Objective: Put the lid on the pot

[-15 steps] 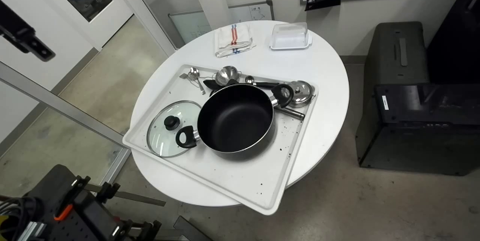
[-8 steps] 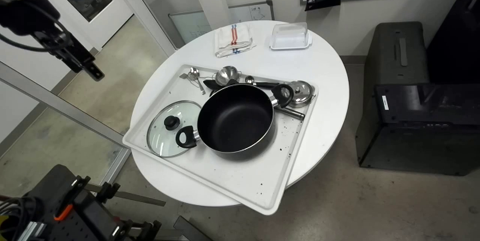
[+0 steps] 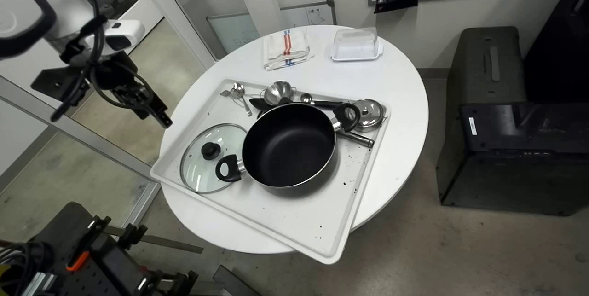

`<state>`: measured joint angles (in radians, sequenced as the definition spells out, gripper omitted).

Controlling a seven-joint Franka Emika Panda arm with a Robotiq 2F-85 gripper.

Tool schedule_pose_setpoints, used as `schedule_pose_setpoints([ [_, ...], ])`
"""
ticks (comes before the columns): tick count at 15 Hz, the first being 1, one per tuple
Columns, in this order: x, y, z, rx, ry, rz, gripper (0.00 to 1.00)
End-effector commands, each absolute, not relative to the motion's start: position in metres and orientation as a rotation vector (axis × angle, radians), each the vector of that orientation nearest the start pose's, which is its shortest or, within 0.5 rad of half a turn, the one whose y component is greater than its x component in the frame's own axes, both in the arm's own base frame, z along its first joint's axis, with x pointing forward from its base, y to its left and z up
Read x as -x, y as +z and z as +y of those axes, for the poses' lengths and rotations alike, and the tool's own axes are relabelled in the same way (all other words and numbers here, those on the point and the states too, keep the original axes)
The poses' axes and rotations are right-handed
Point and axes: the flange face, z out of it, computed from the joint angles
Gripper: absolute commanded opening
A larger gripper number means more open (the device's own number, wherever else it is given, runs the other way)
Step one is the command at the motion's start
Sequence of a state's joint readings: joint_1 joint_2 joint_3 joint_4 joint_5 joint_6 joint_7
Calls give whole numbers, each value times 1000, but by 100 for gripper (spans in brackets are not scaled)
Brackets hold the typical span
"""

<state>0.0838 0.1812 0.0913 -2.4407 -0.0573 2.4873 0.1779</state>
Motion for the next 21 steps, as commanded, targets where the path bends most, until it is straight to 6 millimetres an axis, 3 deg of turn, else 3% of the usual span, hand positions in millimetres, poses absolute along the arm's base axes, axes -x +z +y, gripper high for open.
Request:
schedule_pose_setpoints([
  [1, -478, 173, 98, 3205, 179, -85, 100],
  [5, -482, 128, 112, 3224, 133, -109, 100],
  [11, -484, 78, 130, 3224, 121, -142, 100],
  [21, -501, 13, 128, 3256, 116, -157, 100],
])
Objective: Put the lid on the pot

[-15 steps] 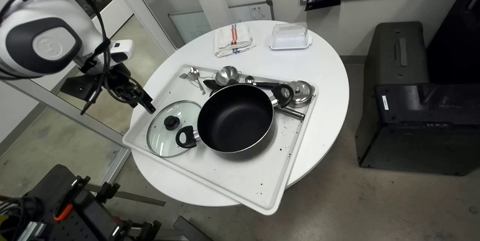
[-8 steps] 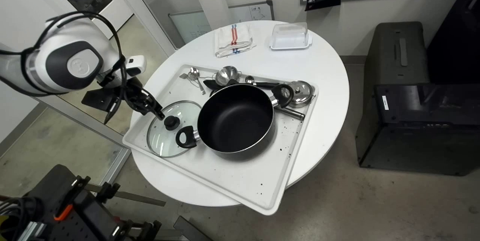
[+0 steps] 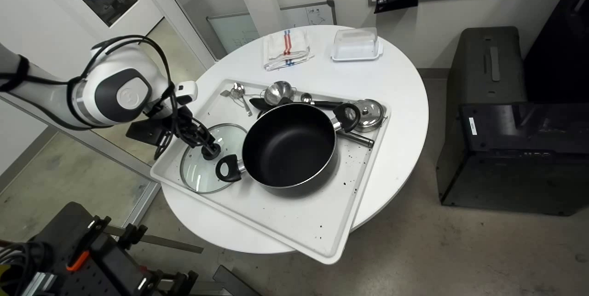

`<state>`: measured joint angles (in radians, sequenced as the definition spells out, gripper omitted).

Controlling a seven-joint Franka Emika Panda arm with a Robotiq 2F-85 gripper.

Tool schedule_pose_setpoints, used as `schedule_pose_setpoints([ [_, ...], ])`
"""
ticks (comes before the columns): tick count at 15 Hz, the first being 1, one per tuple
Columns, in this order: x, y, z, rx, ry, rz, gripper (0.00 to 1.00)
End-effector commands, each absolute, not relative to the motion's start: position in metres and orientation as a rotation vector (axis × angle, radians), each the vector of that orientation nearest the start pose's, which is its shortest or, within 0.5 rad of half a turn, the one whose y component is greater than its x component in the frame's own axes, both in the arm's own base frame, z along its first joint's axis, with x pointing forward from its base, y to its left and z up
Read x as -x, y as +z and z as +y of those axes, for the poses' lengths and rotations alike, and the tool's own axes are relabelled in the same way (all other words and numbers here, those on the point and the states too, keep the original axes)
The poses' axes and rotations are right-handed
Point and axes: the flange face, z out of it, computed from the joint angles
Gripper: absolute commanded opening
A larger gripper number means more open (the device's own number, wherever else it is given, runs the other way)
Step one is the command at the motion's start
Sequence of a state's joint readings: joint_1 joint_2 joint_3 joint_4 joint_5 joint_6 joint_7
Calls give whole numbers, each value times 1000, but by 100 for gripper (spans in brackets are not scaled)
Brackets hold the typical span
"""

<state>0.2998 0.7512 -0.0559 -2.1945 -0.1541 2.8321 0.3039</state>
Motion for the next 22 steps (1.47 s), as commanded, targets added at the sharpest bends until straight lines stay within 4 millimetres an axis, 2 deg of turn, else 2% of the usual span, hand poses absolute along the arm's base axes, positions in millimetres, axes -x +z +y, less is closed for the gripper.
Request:
schedule_pose_setpoints([
  [1, -502, 9, 128, 3258, 119, -156, 100],
  [4, -504, 3, 132, 3254, 127, -164, 98],
  [5, -504, 2, 134, 3252, 127, -167, 82],
  [6, -505, 1, 135, 3250, 125, -170, 73],
  [8, -506, 1, 137, 3249, 123, -173, 63],
  [11, -508, 2, 140, 3246, 113, -179, 38],
  [12, -509, 5, 140, 3244, 108, -180, 34],
  [16, -512, 19, 141, 3231, 90, -169, 25],
  [22, -505, 46, 145, 3196, 95, -159, 25],
])
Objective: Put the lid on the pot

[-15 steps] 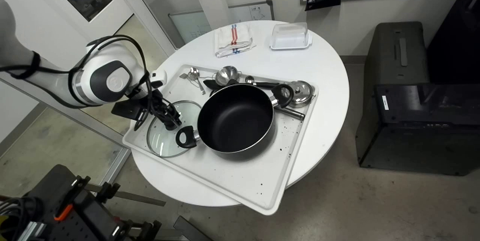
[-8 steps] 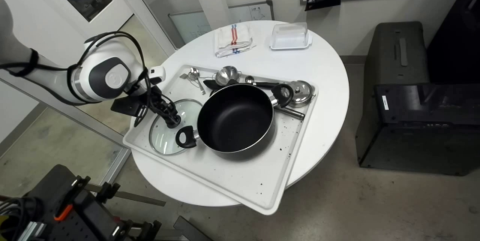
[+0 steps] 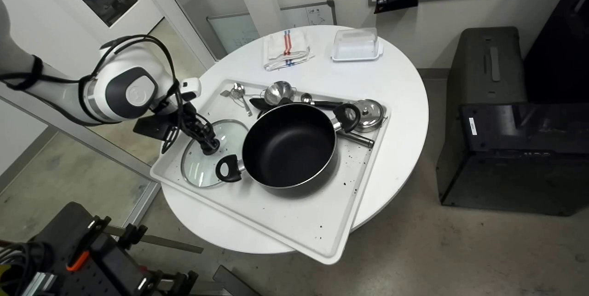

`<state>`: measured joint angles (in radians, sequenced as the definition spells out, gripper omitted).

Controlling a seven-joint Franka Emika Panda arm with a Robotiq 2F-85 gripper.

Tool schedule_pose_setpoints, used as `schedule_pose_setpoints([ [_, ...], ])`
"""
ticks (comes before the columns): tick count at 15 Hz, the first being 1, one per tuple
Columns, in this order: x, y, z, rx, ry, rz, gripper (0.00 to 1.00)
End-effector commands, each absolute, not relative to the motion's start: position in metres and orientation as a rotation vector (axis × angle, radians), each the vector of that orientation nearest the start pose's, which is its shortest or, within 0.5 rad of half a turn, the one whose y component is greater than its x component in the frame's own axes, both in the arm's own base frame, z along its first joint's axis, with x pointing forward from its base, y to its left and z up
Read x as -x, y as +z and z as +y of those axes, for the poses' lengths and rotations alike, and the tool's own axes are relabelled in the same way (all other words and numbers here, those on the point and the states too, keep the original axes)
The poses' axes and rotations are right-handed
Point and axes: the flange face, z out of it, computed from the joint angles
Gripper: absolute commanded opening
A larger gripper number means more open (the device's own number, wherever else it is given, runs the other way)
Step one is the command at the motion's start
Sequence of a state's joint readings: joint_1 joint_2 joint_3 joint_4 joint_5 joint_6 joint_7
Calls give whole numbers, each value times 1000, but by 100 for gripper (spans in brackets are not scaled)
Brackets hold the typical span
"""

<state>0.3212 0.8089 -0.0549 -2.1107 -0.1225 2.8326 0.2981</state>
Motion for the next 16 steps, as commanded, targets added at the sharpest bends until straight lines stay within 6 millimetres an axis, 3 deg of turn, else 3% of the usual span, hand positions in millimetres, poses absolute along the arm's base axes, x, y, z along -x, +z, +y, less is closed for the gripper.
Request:
schedule_pose_setpoints([
  [1, -504, 52, 146, 3188, 94, -158, 25],
  [9, -502, 121, 147, 3126, 25, -126, 25],
  [16, -529, 183, 119, 3097, -25, 76, 25],
])
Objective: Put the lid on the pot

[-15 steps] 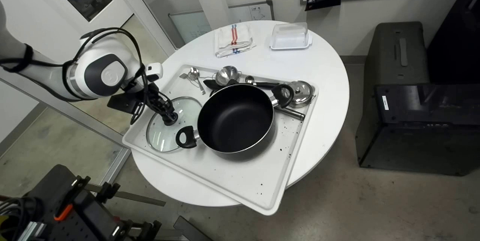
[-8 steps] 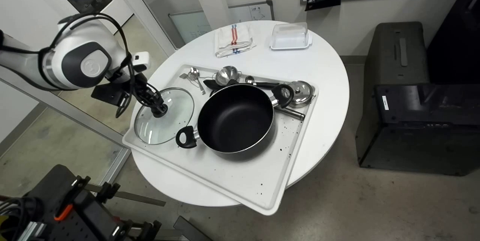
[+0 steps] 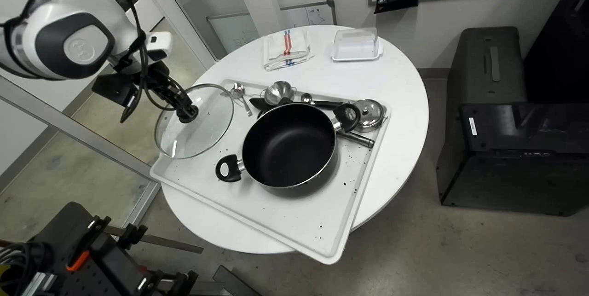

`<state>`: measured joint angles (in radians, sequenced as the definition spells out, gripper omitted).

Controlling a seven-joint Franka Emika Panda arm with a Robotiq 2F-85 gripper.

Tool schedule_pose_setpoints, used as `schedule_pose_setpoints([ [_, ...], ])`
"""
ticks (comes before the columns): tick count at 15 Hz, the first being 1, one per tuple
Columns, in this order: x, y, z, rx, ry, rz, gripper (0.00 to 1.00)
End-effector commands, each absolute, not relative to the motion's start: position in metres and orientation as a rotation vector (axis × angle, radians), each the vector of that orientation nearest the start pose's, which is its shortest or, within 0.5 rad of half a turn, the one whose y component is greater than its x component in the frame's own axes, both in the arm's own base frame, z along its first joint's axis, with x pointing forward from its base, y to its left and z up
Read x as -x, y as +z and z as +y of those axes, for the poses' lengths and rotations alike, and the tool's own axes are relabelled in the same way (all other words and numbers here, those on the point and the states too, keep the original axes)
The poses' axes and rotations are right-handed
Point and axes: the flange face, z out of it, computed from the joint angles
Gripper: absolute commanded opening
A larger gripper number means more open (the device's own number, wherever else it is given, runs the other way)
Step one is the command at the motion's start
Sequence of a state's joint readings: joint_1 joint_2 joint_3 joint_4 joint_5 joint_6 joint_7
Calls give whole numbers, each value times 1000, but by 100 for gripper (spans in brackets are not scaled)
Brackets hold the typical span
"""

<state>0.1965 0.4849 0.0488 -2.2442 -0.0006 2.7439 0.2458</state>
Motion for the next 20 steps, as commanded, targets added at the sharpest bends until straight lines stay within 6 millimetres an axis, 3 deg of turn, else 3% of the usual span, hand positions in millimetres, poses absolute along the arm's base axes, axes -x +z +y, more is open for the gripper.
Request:
schedule_pose_setpoints([
  [1, -532, 189, 113, 3093, -32, 106, 25],
  [6, -556, 210, 63, 3074, -50, 350, 25],
  [11, -577, 215, 6, 3046, -53, 622, 25],
  [20, -595, 197, -75, 2979, -33, 1048, 25],
])
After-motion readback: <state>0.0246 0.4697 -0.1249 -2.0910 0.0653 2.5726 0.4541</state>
